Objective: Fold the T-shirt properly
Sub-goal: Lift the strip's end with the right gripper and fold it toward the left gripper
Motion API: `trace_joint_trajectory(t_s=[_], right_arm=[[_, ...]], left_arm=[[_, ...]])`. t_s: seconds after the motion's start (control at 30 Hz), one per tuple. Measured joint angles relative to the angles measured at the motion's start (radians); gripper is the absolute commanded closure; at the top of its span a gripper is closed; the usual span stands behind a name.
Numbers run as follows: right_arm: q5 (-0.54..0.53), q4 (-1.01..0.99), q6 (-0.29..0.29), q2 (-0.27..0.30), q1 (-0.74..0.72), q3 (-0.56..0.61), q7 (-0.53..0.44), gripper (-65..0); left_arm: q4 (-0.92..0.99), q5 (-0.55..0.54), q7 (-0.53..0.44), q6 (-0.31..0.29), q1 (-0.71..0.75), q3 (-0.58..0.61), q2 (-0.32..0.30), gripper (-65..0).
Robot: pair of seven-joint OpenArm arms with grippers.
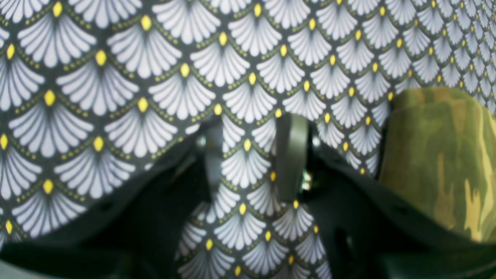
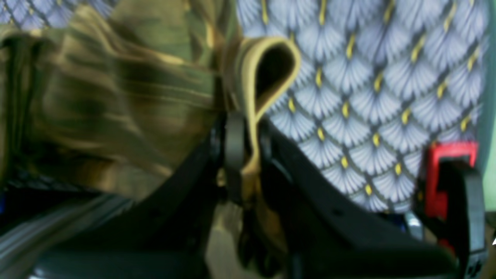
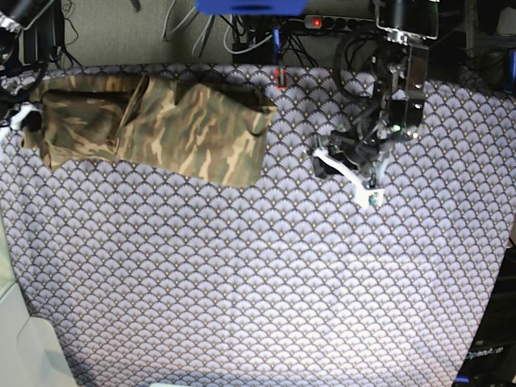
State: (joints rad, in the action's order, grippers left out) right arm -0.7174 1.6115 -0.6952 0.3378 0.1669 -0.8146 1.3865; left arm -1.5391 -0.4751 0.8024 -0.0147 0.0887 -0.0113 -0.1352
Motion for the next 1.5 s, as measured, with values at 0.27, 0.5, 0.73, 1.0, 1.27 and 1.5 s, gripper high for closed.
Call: trace_joint_trajectory(t_s=[0.27,0.5,0.73,1.0,1.27,1.5], right_arm=[[0.008,0.223,0.000,-0.056,0.008,0.109,0.023,0.0],[-0.005,0.348,0.000,-0.104,0.006,0.119,0.024,-0.1],[-0.004,0.377,0.000,-0.137,0.009,0.272,0.025,-0.1],[-0.001,0.389,0.060,-0.161,0.006,0.427,0.027,-0.1],[0.013,0.397,0.223,-0.173,-0.019,0.619,0.024,-0.1],[0.007,0.397,0.355,-0.225,-0.072,0.736,0.016,-0.1]], left_arm=[[0.000,0.000,0.000,0.000,0.002,0.000,0.000,-22.5],[0.002,0.000,0.000,0.000,0.000,0.000,0.000,-22.5],[0.004,0.000,0.000,0.000,-0.001,0.000,0.000,-22.5],[0.015,0.000,-0.002,-0.001,-0.018,0.000,-0.002,-22.5],[0.100,-0.008,-0.027,-0.008,-0.072,0.000,-0.001,-22.5],[0.110,-0.008,-0.105,-0.008,-0.062,0.001,-0.004,-22.5]])
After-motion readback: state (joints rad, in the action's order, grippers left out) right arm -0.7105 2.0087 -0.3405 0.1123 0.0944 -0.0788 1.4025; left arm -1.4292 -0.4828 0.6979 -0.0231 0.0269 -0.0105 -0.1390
